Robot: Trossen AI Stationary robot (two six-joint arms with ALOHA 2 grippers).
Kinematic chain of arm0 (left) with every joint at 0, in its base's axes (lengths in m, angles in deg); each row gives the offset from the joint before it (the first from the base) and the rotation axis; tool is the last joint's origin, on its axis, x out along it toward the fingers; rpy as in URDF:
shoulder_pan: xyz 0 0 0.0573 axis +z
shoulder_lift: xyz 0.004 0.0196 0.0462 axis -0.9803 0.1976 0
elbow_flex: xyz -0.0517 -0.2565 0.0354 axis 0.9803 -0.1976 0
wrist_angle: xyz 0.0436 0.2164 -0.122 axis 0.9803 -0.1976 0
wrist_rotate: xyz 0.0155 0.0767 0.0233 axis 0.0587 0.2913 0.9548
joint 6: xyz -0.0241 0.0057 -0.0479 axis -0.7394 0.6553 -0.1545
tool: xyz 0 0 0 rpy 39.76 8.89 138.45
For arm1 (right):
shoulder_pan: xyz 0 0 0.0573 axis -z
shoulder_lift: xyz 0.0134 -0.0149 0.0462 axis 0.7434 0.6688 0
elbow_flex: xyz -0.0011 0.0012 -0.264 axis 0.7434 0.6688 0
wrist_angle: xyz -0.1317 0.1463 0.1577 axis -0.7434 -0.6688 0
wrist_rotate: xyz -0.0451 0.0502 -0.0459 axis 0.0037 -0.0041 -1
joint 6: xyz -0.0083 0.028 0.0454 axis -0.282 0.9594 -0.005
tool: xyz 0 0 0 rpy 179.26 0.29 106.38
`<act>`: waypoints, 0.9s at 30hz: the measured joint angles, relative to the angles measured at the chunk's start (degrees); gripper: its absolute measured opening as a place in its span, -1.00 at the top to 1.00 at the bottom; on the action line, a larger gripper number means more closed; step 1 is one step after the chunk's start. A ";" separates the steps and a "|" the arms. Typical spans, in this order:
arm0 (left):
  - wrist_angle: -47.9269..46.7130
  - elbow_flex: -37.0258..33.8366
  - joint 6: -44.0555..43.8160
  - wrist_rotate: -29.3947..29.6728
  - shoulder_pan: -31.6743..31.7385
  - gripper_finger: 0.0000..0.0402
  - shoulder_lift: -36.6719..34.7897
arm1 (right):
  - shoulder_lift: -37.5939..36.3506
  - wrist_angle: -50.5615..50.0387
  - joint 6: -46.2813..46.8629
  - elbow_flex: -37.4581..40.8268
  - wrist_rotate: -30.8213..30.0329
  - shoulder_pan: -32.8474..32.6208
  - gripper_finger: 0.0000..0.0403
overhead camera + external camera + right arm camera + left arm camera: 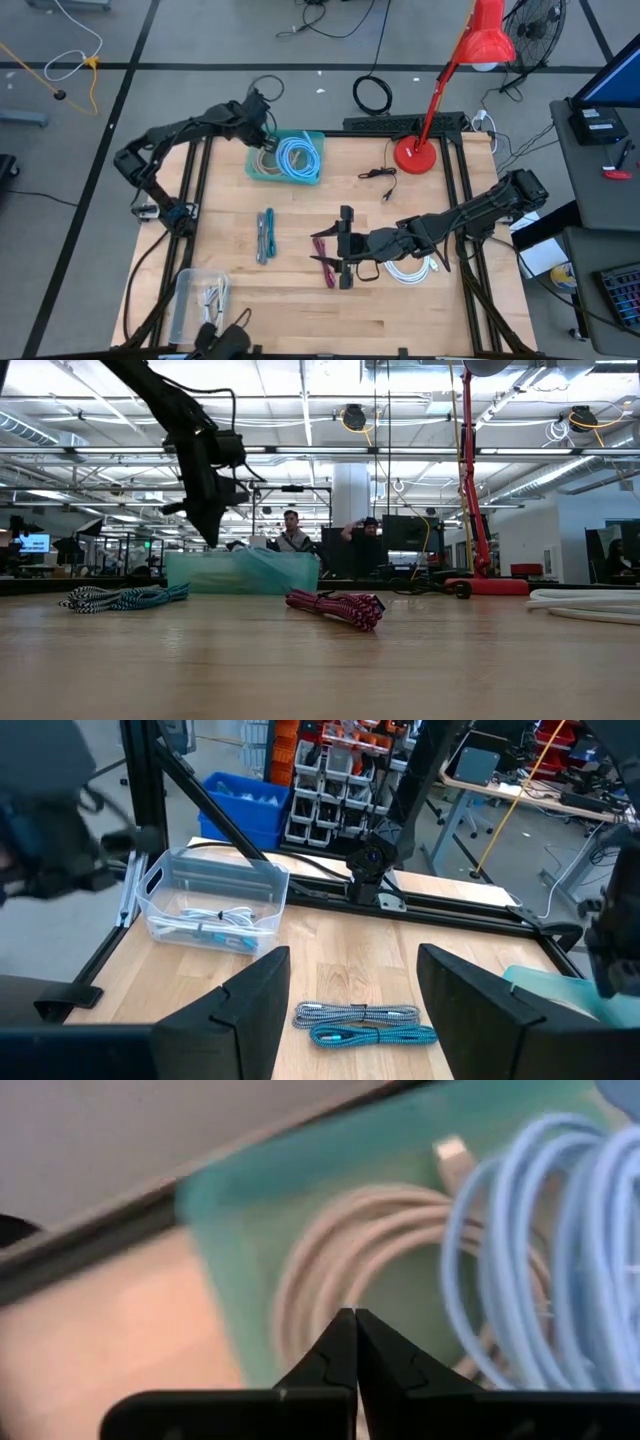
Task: Pick & Place USB Port
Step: Put the white black charger cable into the transparent bin
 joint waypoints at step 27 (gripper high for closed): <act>-18.29 -8.31 -10.28 -15.32 -33.84 0.98 -49.47 | -1.09 -1.63 -0.12 0.02 -0.06 -4.17 -0.04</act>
